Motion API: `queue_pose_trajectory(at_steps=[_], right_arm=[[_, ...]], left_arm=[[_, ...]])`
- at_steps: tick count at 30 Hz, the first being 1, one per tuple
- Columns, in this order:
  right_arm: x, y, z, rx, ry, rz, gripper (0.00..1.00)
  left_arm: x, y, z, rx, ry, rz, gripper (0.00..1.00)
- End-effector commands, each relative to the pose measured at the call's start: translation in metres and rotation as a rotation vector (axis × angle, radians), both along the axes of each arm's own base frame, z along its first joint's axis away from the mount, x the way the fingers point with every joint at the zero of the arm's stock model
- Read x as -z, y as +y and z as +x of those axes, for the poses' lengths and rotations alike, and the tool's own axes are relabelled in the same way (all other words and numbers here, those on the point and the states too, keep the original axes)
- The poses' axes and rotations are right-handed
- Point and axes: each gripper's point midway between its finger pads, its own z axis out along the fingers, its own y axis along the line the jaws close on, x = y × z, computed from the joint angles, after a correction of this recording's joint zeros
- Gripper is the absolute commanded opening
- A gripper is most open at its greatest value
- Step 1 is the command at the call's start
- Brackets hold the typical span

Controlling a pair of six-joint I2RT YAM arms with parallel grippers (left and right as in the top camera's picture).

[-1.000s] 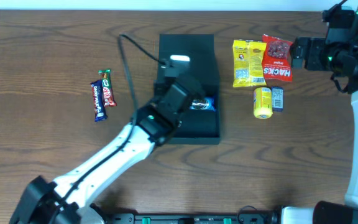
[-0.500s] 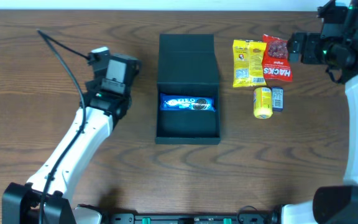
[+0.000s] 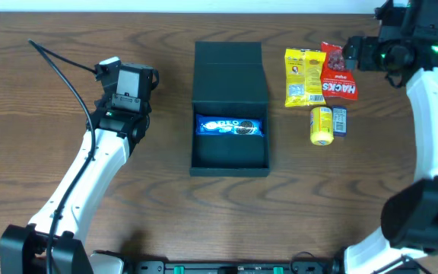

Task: Pack container
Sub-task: 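Reach the right gripper to the red Hacks bag and grasp it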

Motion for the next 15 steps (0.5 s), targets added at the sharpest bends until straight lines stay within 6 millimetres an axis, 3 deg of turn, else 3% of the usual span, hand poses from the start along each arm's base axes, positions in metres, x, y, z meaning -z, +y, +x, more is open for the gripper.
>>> queue_pose_trajectory(at_steps=[1, 3, 4, 8, 15], right_arm=[[0.015, 0.005, 0.003, 0.009, 0.032, 0.047, 0.99], [0.018, 0.017, 0.004, -0.024, 0.039, 0.080, 0.99], [0.019, 0.023, 0.005, -0.042, 0.038, 0.097, 0.99], [0.021, 0.039, 0.010, -0.095, 0.027, 0.161, 0.99], [0.048, 0.057, 0.026, -0.164, 0.040, 0.276, 0.98]], left_arm=[[-0.010, 0.002, 0.001, -0.012, -0.029, -0.008, 0.70], [-0.011, 0.002, 0.003, -0.013, -0.036, -0.010, 0.95], [-0.012, 0.002, 0.004, -0.013, -0.043, -0.012, 0.97], [-0.014, -0.002, 0.008, -0.002, -0.064, -0.029, 0.95], [-0.016, -0.012, 0.016, 0.032, -0.089, -0.076, 0.96]])
